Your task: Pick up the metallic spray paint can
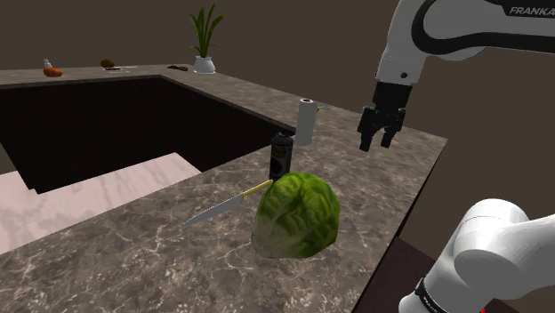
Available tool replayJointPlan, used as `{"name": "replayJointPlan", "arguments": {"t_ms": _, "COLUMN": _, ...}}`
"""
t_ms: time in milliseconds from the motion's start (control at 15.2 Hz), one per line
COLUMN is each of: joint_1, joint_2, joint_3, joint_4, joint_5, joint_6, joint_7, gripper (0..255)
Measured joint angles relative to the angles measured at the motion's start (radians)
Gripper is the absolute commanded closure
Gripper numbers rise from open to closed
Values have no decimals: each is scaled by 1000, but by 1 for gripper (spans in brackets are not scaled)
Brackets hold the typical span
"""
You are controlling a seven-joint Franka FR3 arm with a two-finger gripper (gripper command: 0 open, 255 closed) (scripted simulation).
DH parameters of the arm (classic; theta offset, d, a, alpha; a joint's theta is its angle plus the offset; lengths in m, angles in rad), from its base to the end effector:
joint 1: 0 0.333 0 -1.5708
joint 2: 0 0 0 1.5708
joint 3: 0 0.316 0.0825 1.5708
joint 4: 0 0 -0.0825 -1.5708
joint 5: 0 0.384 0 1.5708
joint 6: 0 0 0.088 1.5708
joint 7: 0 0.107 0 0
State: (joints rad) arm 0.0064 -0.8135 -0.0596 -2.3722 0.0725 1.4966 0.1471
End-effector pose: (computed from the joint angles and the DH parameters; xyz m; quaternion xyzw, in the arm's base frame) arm 0.2912 -0.0128 0.5851 -0.9939 0.0883 0.0346 0.0560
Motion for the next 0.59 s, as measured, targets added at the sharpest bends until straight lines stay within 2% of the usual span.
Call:
{"name": "replayJointPlan", "arguments": {"t_ms": 66, "joint_1": 0, "joint_2": 0, "joint_3": 0, "joint_4": 0, "joint_5": 0, "joint_6": 0, "joint_7": 0, "gripper": 0}}
{"name": "replayJointPlan", "arguments": {"t_ms": 198, "joint_1": 11, "joint_2": 12, "joint_3": 6, "joint_4": -18, "joint_5": -7, "joint_6": 60, "joint_7": -22, "gripper": 0}}
{"name": "replayJointPlan", "arguments": {"t_ms": 594, "joint_1": 58, "joint_2": 103, "joint_3": 28, "joint_4": -64, "joint_5": -39, "joint_6": 354, "joint_7": -124, "gripper": 0}}
